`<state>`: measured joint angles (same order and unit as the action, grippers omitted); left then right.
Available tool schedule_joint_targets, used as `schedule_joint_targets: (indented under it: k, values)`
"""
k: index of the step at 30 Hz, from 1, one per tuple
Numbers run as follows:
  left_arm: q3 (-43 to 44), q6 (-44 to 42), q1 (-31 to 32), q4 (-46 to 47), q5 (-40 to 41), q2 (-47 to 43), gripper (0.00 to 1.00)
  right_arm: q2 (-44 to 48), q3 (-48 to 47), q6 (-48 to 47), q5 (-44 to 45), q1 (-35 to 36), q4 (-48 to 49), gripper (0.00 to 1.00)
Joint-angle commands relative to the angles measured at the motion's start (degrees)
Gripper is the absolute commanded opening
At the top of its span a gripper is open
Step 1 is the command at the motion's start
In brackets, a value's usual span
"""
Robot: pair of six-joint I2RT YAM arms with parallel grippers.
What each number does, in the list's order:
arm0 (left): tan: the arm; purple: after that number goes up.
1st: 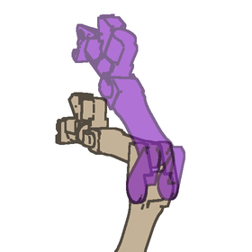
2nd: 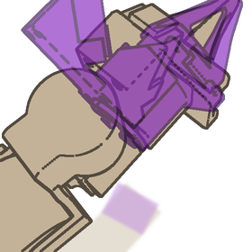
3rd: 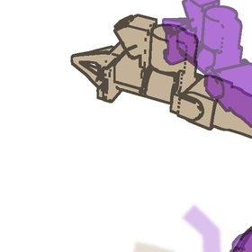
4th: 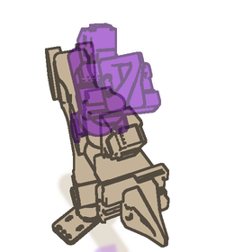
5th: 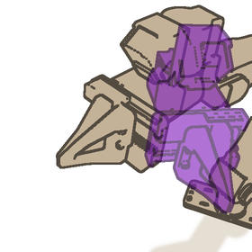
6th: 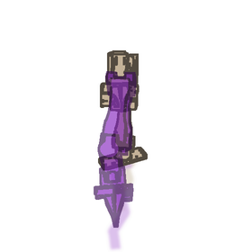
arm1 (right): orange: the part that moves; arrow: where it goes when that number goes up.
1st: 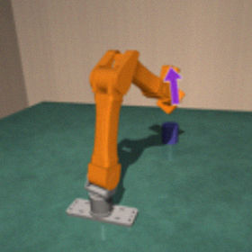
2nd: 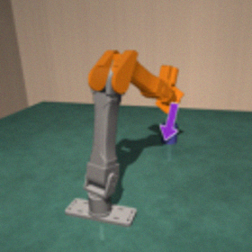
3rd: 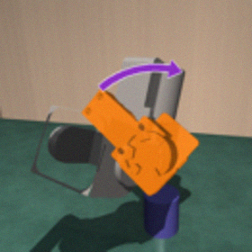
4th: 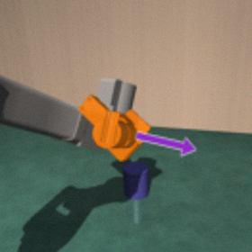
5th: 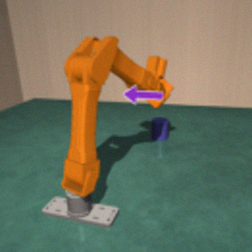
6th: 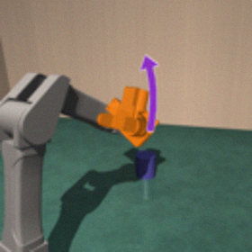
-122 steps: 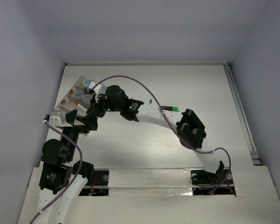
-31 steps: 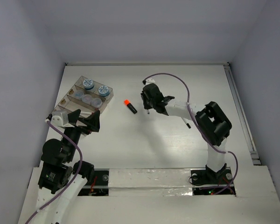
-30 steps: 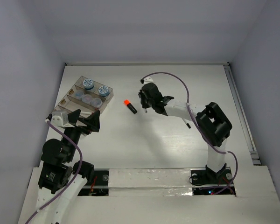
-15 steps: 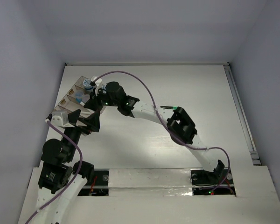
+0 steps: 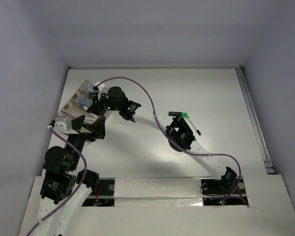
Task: Sort the stationery into containers
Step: Place the pen in the storage box.
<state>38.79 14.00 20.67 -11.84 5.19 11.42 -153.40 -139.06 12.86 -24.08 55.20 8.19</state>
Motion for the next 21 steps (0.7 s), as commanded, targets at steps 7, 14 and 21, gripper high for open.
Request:
schedule_joint_targets:
  k: [7,14,21]
  values:
    - [1.2,-0.6,0.3,3.2,-0.4,0.4,0.99,-1.1,-4.7,-0.8,0.3,0.3,0.7,0.40]
    - [1.1,-0.6,-0.2,3.5,-0.4,0.3,0.99,7.3,2.8,-2.5,3.3,0.3,1.0,0.59]
    - [0.9,-0.6,-0.2,3.5,-0.8,-0.5,0.99,35.9,44.1,-2.7,13.1,-3.2,13.7,0.58]
